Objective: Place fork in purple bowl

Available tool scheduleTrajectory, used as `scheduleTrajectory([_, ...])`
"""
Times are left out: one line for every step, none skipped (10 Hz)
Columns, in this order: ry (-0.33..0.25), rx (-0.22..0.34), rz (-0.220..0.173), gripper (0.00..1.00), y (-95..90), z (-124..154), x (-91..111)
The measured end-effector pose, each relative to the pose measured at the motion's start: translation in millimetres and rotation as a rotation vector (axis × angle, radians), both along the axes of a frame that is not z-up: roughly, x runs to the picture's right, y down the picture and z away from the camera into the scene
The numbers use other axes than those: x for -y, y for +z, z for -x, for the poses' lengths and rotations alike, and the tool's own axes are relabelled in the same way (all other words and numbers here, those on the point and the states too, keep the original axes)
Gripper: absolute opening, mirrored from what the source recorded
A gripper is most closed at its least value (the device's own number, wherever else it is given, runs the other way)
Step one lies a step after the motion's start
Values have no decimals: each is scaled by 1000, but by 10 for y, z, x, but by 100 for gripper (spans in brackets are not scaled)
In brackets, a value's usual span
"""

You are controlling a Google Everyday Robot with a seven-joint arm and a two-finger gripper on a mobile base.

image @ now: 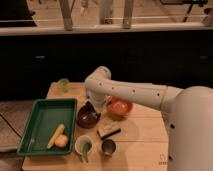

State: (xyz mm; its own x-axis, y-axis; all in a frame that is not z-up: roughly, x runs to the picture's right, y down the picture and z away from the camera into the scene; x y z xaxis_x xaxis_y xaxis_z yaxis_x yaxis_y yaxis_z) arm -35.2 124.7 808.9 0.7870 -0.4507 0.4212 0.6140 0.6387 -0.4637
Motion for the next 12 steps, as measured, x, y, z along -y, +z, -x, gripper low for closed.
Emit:
scheduleTrajectory([-1,-2,1,27,0,-3,-3])
scheduleTrajectory([-2,-4,2,39,-1,-6,0])
scheduleTrajectory([-3,-6,2,47,0,-4,4])
scheduleTrajectory([-5,-6,2,57,-2,8,8])
scheduleTrajectory([-9,-5,2,68,-5,24,13])
scheduleTrajectory([-12,-5,2,76,-6,34,14])
scheduleTrajectory([-13,-6,2,80,-6,37,14])
scheduleTrajectory([-13,-6,2,80,-7,37,14])
scheduleTrajectory([-14,-8,3,80,-4,33,13])
scheduleTrajectory([-15,-10,6,80,1,28,6])
scheduleTrajectory([-17,-10,8,80,7,39,0])
scheduleTrajectory([-20,-11,11,80,12,50,-3])
